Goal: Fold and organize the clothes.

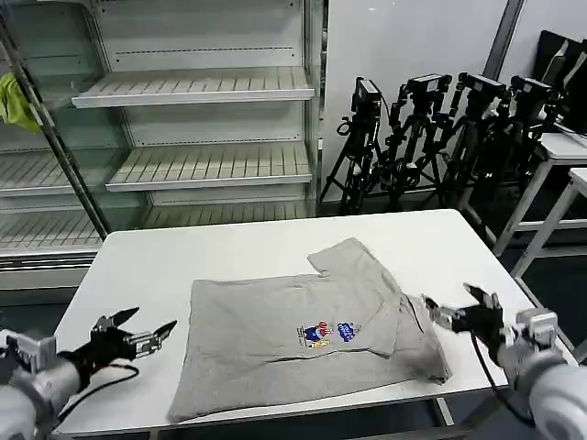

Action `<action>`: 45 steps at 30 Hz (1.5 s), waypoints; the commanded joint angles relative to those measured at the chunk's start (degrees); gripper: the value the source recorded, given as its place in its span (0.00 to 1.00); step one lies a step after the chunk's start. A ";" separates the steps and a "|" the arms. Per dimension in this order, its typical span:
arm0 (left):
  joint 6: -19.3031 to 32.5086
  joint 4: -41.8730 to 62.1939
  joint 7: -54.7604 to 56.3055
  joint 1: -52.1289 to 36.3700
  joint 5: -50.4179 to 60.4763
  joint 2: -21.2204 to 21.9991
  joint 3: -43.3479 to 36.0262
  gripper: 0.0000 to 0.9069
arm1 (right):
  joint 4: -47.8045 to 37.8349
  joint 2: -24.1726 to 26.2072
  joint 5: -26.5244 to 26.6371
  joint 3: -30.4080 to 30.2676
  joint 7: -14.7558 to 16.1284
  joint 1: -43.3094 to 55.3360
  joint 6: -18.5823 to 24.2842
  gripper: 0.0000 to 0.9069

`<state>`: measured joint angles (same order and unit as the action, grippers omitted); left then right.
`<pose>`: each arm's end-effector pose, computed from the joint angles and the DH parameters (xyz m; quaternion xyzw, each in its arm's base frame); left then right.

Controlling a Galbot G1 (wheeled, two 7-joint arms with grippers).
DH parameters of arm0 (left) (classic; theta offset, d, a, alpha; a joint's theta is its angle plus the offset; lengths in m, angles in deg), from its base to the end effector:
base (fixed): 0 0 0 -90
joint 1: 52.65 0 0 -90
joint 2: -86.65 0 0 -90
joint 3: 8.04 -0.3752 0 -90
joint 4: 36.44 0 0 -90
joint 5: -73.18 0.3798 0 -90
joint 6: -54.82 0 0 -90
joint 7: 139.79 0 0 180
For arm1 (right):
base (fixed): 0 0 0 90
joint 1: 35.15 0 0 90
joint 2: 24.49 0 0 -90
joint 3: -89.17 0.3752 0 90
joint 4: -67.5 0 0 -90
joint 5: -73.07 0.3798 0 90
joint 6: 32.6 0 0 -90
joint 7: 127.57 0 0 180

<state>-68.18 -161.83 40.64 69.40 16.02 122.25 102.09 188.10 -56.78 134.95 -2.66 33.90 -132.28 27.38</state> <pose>0.2444 0.1883 -0.1574 -0.1500 -0.9568 -0.0327 0.2468 0.3111 -0.1482 -0.1457 0.0826 -0.9775 0.0394 0.1899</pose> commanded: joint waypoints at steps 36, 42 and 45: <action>-0.05 19.93 -0.80 -34.77 2.02 5.12 -33.07 1.00 | -47.96 -32.19 -9.54 -39.50 6.18 49.03 -2.82 1.00; 0.01 22.45 -1.64 -36.66 3.72 6.39 -34.67 1.00 | -48.69 -32.58 -11.20 -38.63 6.18 48.52 -2.41 1.00; 0.06 24.02 -1.93 -38.28 4.33 6.91 -35.78 1.00 | -48.94 -32.66 -12.04 -38.40 6.22 48.14 -2.21 1.00</action>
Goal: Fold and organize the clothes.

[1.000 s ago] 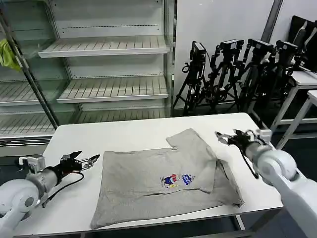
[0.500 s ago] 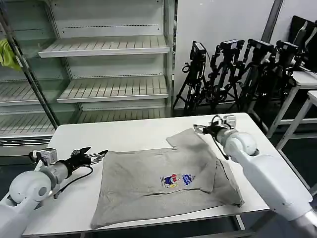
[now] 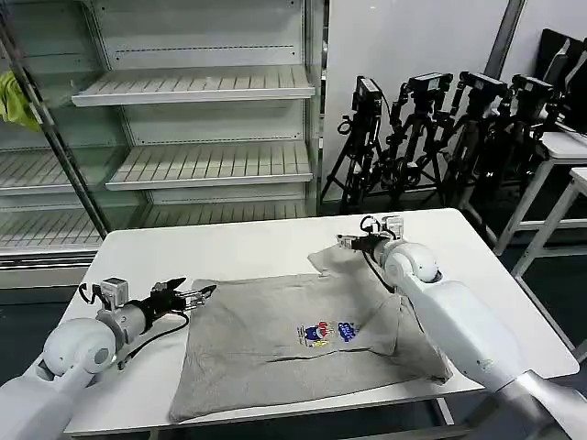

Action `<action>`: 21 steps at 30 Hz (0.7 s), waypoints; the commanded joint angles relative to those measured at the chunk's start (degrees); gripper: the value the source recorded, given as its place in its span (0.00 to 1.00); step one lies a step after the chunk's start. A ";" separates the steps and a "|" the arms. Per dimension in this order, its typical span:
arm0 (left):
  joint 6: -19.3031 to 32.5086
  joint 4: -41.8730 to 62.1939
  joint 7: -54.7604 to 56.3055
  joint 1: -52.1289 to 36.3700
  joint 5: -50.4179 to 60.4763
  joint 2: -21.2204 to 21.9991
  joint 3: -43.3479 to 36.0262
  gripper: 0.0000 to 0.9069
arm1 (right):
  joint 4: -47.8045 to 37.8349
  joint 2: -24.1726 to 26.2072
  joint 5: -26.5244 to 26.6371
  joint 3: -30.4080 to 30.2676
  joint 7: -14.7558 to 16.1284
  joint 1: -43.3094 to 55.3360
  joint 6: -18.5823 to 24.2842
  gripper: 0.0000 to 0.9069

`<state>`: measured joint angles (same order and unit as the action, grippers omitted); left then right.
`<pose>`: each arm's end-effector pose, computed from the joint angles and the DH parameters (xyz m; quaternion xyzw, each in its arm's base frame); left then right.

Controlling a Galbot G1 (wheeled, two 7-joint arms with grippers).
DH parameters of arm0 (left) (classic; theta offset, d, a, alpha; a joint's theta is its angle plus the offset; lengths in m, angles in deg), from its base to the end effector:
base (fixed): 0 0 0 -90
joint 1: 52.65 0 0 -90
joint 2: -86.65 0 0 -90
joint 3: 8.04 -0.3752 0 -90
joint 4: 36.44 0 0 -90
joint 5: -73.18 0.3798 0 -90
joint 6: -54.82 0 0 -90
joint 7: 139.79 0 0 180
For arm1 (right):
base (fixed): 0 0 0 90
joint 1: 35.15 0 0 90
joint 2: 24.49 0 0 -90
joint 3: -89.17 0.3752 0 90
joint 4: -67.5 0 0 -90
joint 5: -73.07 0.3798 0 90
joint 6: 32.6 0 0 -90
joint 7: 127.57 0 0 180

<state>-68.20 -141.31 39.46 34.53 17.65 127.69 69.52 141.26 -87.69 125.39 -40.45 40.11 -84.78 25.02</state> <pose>0.3699 0.1576 -0.2241 -0.1872 -0.9466 0.0172 0.2620 0.5602 -0.0095 -0.2253 0.1323 -0.9585 0.0023 0.2526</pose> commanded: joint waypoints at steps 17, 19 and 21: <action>1.40 12.32 -2.87 -10.13 5.50 2.82 -7.61 1.00 | -3.75 -1.86 -5.11 0.55 0.58 0.37 0.94 1.00; 1.53 12.57 -3.09 -9.94 5.80 2.63 -7.54 1.00 | -3.83 -1.93 -5.24 0.75 0.57 0.21 0.94 1.00; 1.59 12.66 -3.23 -9.38 6.03 2.49 -7.42 1.00 | -3.98 -2.09 -5.57 0.97 0.61 -0.01 0.94 1.00</action>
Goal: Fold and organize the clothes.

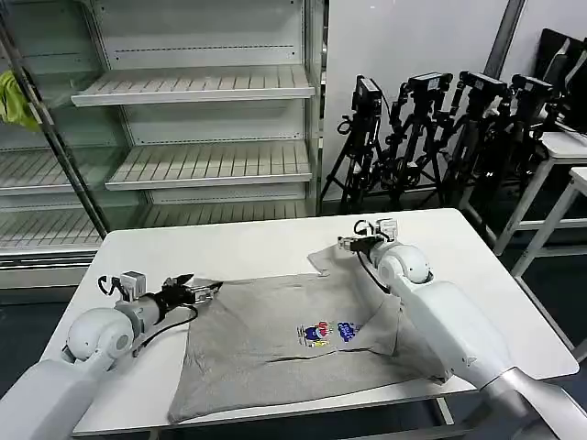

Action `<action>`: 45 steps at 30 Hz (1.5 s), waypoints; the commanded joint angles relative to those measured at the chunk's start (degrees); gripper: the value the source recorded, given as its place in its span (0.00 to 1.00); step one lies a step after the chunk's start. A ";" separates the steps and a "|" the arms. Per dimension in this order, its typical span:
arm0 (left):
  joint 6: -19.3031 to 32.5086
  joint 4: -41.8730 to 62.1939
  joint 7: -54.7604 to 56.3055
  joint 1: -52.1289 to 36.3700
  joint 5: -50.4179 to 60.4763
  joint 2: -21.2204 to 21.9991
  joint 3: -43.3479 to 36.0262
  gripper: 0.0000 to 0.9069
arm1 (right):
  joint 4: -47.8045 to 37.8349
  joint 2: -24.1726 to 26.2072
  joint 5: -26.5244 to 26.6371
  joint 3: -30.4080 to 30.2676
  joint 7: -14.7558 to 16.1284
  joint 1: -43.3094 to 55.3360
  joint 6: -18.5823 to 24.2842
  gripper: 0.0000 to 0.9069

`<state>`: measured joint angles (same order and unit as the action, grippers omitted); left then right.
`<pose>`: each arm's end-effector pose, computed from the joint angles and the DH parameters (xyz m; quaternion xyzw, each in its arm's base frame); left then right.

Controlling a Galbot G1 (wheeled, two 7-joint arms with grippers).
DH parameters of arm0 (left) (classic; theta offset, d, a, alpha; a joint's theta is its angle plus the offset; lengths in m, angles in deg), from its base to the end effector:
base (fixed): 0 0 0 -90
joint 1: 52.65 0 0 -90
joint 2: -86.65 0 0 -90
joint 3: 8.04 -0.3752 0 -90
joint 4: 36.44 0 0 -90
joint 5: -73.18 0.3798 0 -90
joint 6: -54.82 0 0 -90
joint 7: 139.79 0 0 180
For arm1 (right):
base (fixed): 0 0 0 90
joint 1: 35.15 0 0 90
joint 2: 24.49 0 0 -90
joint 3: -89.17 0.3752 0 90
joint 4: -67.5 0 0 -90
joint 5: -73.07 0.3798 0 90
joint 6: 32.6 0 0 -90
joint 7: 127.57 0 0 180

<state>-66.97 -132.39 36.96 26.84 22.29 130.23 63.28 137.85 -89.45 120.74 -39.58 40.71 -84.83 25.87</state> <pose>0.4101 0.1599 -0.2485 -0.1795 -0.9465 -0.0012 0.2682 0.5688 -0.0100 -0.2392 0.1128 -0.9612 0.0215 0.2509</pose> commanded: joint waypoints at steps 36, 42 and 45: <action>1.21 2.95 -2.38 1.26 4.40 0.23 -0.37 0.20 | -1.33 -1.38 -4.07 1.37 1.34 -3.00 0.37 0.09; 1.56 2.16 -2.54 2.47 4.77 0.27 0.35 0.16 | -0.61 -0.98 -4.36 1.55 1.43 -3.70 0.64 0.00; 1.98 1.76 -2.86 2.89 4.84 0.09 0.68 0.11 | -0.18 -0.71 -4.37 1.56 1.40 -3.80 0.71 0.00</action>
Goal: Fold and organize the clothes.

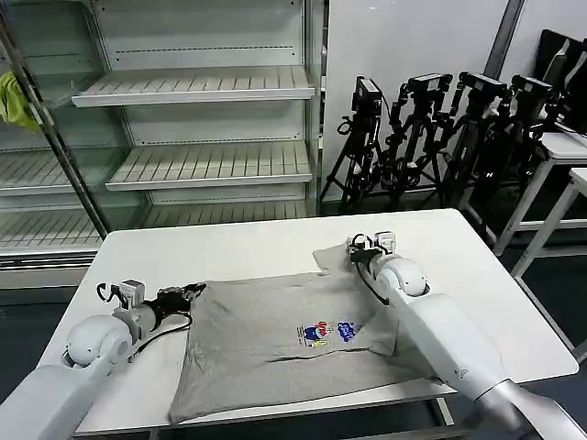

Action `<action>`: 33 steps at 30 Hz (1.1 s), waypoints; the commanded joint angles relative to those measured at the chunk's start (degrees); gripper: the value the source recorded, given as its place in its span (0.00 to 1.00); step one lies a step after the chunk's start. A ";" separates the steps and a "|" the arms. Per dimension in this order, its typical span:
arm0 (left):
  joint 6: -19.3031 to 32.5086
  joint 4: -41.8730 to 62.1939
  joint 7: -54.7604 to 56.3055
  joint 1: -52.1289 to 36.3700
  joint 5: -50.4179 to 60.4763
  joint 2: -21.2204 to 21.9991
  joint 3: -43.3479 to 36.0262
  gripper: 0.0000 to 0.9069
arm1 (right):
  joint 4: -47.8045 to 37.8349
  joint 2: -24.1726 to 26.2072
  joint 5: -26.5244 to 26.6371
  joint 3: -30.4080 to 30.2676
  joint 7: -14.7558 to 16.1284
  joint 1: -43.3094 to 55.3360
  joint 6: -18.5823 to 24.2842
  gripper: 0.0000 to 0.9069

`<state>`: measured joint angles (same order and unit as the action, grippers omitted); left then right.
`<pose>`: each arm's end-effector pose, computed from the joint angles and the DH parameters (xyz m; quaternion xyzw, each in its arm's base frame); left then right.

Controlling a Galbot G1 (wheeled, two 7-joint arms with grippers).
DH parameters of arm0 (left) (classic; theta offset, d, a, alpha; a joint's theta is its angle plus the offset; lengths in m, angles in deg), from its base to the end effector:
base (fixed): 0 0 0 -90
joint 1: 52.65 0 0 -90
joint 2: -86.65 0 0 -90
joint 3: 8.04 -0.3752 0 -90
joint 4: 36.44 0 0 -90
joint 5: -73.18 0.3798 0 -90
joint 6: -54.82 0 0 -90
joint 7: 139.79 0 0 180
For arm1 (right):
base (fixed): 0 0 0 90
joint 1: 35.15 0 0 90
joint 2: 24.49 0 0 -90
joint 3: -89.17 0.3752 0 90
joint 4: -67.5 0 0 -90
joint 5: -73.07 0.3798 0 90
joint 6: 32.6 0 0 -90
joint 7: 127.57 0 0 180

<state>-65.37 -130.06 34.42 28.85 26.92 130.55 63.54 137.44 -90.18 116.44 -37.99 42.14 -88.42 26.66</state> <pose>0.4044 0.1700 -0.2731 -0.1758 -0.9437 -0.0240 0.2794 0.5564 -0.0117 -0.2703 0.1102 -0.9585 0.0342 0.2608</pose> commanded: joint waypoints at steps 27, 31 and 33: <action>0.68 -11.06 -0.39 6.29 -1.32 -2.42 7.58 0.06 | 16.69 6.95 3.33 2.98 -1.22 -4.14 0.72 0.00; 0.67 -13.96 -0.42 10.16 -1.98 -4.09 11.12 0.06 | 23.25 10.39 5.22 4.81 -1.69 -7.69 0.34 0.00; 0.60 -15.41 -0.41 12.62 -2.44 -4.73 13.39 0.06 | 26.06 12.53 5.93 6.09 -1.79 -10.24 0.19 0.00</action>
<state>-64.71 -138.83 33.98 34.32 25.55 128.15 69.89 152.51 -83.29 119.87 -34.38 40.65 -93.59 26.98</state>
